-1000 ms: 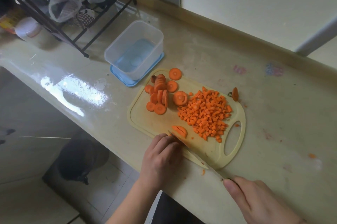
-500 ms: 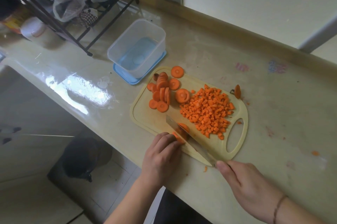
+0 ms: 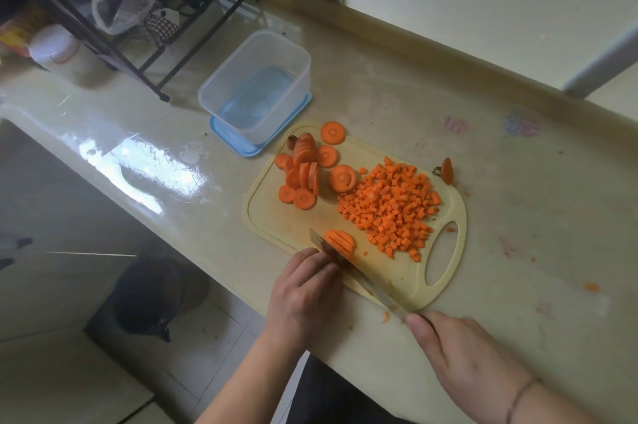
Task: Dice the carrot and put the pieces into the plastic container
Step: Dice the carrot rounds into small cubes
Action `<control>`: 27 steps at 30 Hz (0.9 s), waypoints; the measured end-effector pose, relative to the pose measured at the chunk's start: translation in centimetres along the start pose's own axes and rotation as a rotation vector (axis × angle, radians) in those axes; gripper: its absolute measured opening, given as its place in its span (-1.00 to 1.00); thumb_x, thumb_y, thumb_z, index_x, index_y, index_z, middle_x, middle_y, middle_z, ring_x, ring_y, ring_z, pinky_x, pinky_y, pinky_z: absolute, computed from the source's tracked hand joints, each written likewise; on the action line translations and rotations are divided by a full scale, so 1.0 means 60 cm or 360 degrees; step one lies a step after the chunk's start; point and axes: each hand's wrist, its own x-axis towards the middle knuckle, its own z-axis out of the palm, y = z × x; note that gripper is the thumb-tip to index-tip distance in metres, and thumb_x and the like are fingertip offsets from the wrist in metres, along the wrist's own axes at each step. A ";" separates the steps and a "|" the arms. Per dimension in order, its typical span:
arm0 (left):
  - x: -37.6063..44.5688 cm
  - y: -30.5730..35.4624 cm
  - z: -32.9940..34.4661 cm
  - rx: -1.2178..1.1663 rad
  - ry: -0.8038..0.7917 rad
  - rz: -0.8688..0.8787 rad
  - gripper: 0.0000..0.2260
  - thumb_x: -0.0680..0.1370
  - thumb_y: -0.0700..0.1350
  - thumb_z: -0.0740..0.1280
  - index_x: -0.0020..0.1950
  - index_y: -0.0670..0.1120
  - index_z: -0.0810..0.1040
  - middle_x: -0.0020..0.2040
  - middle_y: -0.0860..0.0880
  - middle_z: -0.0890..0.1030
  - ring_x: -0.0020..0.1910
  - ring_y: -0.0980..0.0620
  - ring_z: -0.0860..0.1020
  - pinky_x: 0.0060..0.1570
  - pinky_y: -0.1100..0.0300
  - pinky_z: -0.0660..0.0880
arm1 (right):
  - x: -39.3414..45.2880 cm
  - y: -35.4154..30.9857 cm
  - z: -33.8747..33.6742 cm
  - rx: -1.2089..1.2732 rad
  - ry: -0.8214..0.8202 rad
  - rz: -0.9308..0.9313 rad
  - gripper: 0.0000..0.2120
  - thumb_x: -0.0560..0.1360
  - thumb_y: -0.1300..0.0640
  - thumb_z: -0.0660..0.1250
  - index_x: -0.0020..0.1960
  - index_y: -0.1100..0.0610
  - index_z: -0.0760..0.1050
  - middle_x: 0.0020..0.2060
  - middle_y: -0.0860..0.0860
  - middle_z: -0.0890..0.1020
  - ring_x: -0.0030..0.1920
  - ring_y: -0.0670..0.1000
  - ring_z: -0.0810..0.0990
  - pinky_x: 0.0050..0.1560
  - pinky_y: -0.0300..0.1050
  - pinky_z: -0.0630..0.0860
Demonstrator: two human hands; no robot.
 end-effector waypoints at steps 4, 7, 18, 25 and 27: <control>0.000 0.000 0.001 -0.0012 -0.0011 -0.0031 -0.75 0.67 -0.12 0.32 -0.02 -0.24 0.72 0.00 -0.16 0.69 0.08 -0.09 0.60 0.10 0.10 0.59 | 0.013 -0.014 0.005 0.0030 0.0028 -0.0093 -0.27 0.36 -0.48 -0.37 -0.25 0.00 0.38 -0.39 -0.03 0.54 -0.28 -0.03 0.53 -0.20 -0.03 0.44; 0.001 -0.001 0.000 -0.0018 -0.0034 -0.0025 -0.80 0.64 -0.15 0.35 -0.01 -0.24 0.71 0.00 -0.15 0.67 0.08 -0.09 0.59 0.10 0.12 0.58 | 0.002 -0.007 -0.006 0.0181 0.0046 -0.0071 -0.27 0.36 -0.54 -0.28 -0.33 0.02 0.37 -0.43 -0.02 0.54 -0.34 -0.06 0.51 -0.24 -0.05 0.42; 0.038 0.028 -0.010 0.0015 -0.0090 -0.0603 -0.58 0.47 0.13 0.43 0.16 -0.15 0.63 0.16 -0.05 0.59 0.19 -0.01 0.48 0.23 0.10 0.43 | -0.044 0.008 -0.063 0.0543 0.0136 0.0164 -0.48 0.40 -0.45 -0.02 -0.29 -0.05 0.44 -0.54 -0.06 0.40 -0.49 -0.12 0.35 -0.35 -0.17 0.31; 0.049 0.034 0.005 0.0205 -0.0128 -0.0639 -0.56 0.44 0.22 0.37 0.13 -0.08 0.58 0.07 -0.05 0.65 0.16 0.01 0.44 0.18 -0.03 0.37 | -0.053 0.010 -0.066 0.0542 0.0127 0.0170 -0.64 0.42 -0.28 0.05 -0.36 -0.11 0.44 -0.58 -0.05 0.39 -0.52 -0.12 0.34 -0.37 -0.15 0.31; 0.047 0.038 0.004 0.0137 -0.0109 -0.0674 -0.56 0.44 0.20 0.38 0.17 -0.07 0.56 0.07 -0.03 0.66 0.16 0.03 0.46 0.21 0.02 0.35 | -0.055 0.015 -0.061 0.0521 0.0140 0.0166 -0.54 0.41 -0.35 0.00 -0.31 0.00 0.41 -0.57 -0.03 0.38 -0.51 -0.12 0.34 -0.37 -0.14 0.32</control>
